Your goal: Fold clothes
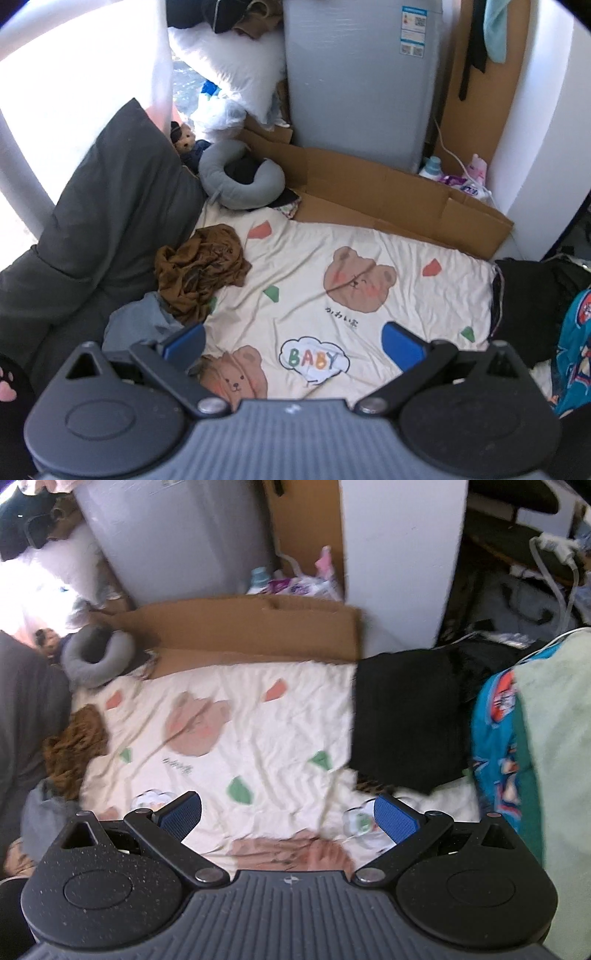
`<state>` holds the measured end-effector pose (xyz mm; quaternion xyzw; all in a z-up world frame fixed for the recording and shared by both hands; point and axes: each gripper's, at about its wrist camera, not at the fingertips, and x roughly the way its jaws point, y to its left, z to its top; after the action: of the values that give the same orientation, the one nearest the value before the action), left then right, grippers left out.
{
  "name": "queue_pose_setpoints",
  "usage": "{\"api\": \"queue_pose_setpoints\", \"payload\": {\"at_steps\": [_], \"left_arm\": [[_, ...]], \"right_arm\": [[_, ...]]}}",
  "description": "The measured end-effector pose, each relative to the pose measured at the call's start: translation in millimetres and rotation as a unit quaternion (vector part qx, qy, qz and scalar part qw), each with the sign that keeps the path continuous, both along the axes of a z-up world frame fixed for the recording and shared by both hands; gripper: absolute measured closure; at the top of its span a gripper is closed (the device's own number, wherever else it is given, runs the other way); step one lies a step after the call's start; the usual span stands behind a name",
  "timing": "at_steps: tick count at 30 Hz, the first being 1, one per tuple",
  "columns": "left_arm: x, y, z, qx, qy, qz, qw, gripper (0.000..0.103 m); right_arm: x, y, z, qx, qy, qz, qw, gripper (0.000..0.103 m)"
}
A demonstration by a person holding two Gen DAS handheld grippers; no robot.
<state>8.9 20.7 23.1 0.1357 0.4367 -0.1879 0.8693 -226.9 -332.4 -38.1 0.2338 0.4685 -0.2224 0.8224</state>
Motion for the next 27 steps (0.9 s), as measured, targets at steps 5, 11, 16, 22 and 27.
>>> {"api": "queue_pose_setpoints", "payload": {"at_steps": [5,11,16,22,27], "left_arm": [[-7.0,9.5,-12.2,-0.025,0.004,0.03,0.9992,0.0],[-15.2,5.2,-22.6,-0.019,-0.004,0.043,0.9989,0.0],[-25.2,-7.8,-35.8,-0.01,0.001,0.042,0.9991,0.0],[-36.9,-27.1,-54.6,-0.001,0.018,0.038,0.9991,0.0],[-40.8,-34.9,-64.8,0.006,0.027,0.054,0.9981,0.0]], "right_arm": [[1.0,14.5,-1.9,0.011,0.001,0.018,1.0,0.0],[1.8,38.2,-4.0,-0.004,-0.001,0.033,0.999,0.0],[3.3,51.5,-1.1,-0.015,0.002,0.046,0.999,0.0],[-1.8,60.1,-1.3,-0.001,0.005,0.056,0.998,0.0],[-0.6,67.4,-0.7,0.012,0.004,0.065,0.998,0.0]]}}
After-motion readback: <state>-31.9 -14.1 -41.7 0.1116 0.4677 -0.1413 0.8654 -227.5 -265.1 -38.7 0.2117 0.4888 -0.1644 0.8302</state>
